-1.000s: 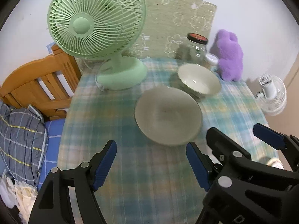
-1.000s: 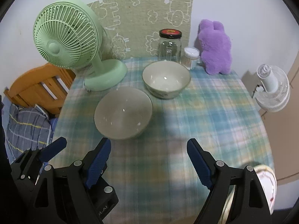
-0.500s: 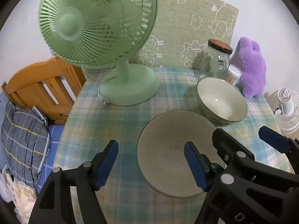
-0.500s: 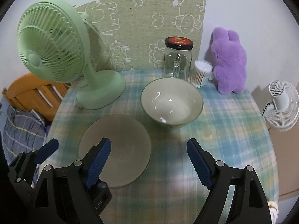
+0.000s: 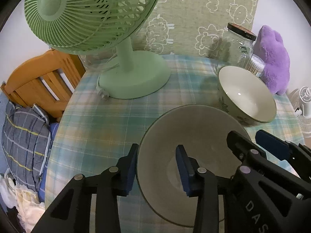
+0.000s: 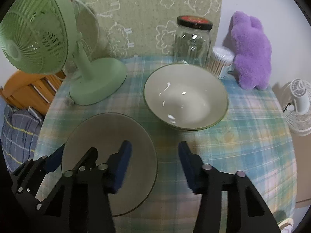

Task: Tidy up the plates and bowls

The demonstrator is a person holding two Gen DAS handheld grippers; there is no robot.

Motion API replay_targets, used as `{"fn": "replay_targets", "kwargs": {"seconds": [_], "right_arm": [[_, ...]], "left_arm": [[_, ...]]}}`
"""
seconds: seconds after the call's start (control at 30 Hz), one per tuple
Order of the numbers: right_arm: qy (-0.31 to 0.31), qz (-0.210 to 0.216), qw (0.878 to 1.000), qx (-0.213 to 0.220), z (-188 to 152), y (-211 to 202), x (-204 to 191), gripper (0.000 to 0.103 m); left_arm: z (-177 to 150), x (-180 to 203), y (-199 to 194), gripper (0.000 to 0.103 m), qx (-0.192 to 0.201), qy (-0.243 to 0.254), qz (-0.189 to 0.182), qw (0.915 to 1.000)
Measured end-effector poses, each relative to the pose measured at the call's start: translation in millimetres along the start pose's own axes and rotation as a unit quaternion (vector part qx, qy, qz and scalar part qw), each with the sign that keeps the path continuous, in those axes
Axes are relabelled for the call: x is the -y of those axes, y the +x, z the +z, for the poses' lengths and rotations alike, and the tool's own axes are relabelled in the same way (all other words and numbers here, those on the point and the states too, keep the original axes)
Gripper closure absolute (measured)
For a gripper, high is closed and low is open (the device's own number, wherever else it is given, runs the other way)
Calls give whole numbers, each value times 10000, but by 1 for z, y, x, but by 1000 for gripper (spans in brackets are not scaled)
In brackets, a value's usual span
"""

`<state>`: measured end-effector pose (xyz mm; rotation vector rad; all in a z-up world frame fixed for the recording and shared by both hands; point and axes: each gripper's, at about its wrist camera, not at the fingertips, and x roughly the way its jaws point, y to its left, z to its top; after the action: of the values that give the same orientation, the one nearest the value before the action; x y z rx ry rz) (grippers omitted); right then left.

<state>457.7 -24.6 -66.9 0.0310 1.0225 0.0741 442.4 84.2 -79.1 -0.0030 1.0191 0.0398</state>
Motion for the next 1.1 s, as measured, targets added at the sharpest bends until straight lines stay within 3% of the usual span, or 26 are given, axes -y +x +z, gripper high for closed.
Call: {"fn": "replay_targets", "kwargs": {"seconds": [0.1, 0.17, 0.33, 0.7, 1.1], "right_arm": [[-4, 64, 10000, -63, 2, 6, -2, 61], [32, 131, 9998, -109, 2, 10, -2, 71], [123, -4, 9999, -113, 2, 12, -3, 79], [170, -97, 9996, -216, -10, -4, -2, 79], [316, -184, 9983, -445, -48, -32, 1, 79]], "left_arm": [[1, -3, 3, 73, -54, -16, -9, 10000], [2, -4, 5, 76, -86, -18, 4, 10000], [2, -5, 5, 81, -98, -3, 66, 9999], [-13, -3, -7, 81, -301, 53, -94, 9995], [-47, 1, -32, 81, -456, 170, -197, 9986]]}}
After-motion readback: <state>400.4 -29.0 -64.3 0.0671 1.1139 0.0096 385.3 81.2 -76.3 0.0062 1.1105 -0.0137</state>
